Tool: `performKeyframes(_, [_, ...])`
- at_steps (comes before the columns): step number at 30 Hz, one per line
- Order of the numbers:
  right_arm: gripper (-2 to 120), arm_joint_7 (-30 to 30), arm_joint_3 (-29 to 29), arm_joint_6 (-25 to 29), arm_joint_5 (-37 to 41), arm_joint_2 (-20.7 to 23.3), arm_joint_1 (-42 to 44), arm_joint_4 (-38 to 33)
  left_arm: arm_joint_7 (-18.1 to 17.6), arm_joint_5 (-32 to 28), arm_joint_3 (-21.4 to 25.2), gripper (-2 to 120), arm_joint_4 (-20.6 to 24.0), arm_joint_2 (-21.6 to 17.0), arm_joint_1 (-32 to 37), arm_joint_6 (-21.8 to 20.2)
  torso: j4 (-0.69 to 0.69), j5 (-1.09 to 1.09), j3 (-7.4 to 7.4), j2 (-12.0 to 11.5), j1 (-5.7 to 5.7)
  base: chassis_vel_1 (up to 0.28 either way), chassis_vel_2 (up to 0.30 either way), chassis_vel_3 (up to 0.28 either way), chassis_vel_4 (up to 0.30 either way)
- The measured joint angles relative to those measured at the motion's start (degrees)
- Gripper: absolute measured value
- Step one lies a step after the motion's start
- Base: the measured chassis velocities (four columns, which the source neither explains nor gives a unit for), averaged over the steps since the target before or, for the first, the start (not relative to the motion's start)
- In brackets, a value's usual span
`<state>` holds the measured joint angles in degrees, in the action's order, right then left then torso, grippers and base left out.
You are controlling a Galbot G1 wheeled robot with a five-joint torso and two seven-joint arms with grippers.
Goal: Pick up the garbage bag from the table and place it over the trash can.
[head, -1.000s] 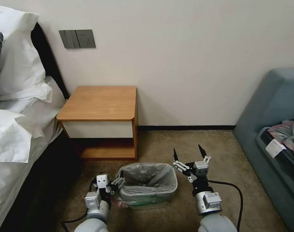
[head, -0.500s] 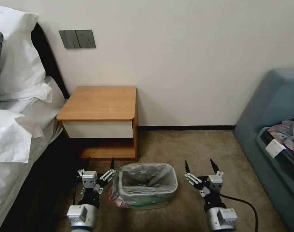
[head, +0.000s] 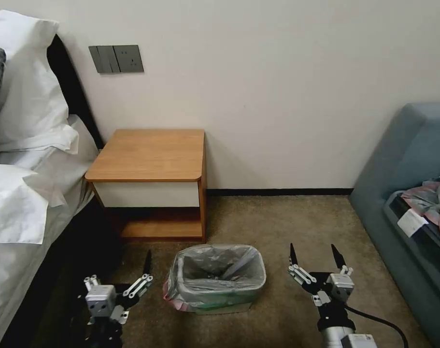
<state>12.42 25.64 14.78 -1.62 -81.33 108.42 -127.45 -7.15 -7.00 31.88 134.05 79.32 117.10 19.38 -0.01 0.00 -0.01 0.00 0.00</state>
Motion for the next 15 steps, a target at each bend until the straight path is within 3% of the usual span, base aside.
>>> performKeyframes(15, [100,0.0,0.1,0.2,-0.7,0.0,0.1,0.1,-0.4,0.0,-0.2,100,0.0,-0.1,-0.4,-0.5,0.00,0.00,0.01,0.0,0.00,0.000,0.000,0.000,0.000])
